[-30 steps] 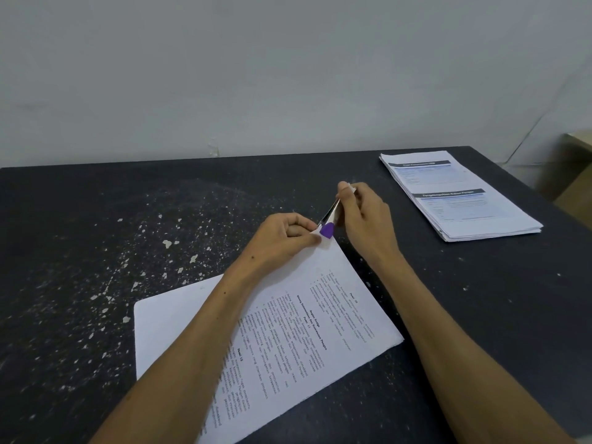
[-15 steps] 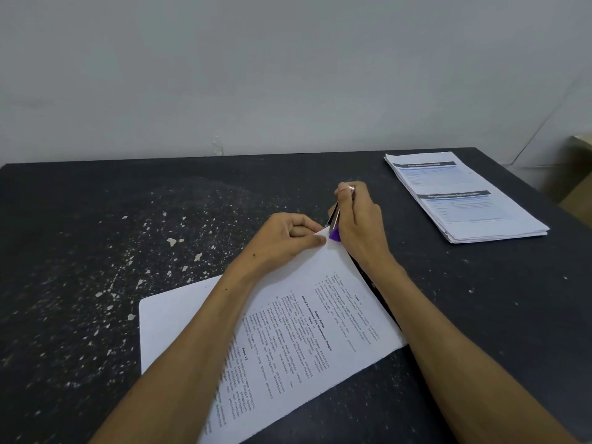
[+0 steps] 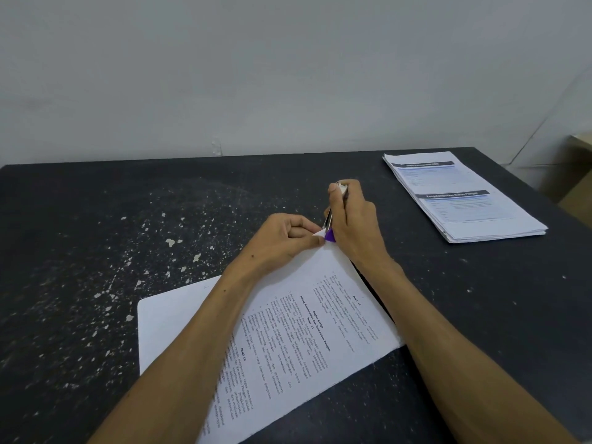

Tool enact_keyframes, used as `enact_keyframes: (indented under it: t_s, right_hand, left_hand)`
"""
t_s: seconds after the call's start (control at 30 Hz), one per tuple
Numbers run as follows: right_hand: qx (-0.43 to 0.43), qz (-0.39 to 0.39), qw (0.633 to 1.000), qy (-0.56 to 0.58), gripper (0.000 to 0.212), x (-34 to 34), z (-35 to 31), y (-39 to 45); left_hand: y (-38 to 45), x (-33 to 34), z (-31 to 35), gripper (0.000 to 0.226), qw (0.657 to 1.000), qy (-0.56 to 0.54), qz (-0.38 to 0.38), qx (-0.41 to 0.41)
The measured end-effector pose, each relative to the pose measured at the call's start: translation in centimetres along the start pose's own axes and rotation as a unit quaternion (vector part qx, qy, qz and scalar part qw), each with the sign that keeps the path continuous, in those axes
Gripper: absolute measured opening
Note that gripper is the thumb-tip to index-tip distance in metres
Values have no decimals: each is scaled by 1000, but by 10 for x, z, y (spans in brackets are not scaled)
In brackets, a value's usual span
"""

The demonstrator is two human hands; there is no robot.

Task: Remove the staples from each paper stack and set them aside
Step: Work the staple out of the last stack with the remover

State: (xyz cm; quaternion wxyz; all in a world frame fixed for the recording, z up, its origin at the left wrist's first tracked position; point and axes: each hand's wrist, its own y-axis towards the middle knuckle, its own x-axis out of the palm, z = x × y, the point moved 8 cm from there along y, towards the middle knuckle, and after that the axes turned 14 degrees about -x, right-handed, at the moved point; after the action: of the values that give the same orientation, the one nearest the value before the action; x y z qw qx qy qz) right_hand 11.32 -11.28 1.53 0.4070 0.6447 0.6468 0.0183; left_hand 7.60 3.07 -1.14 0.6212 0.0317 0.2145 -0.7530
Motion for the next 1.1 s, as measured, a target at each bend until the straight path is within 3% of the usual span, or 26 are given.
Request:
enact_keyframes:
  t_s: [0.53,0.63,0.73,0.9,1.1]
  right_hand:
    - [-3,-8,1000,-2,22,-1,-2,0]
    - [4,-21,1000,16,33,-2,-3,0]
    - [26,-59,995,74,34,-6,0,-3]
    - [78,-208,953,204,21,-13,6,-22]
    - [71,-222,943,236,21,-15,6,-22]
  left_hand:
    - [0,0,4,20,999,20,18,28]
    - [0,-1,5,17,998,18,30,44]
    - [1,-3,4,18,998,0,38,41]
    - [2,-4,3,20,998,5,45,48]
    - [2,-4,2,20,998,14,45,39]
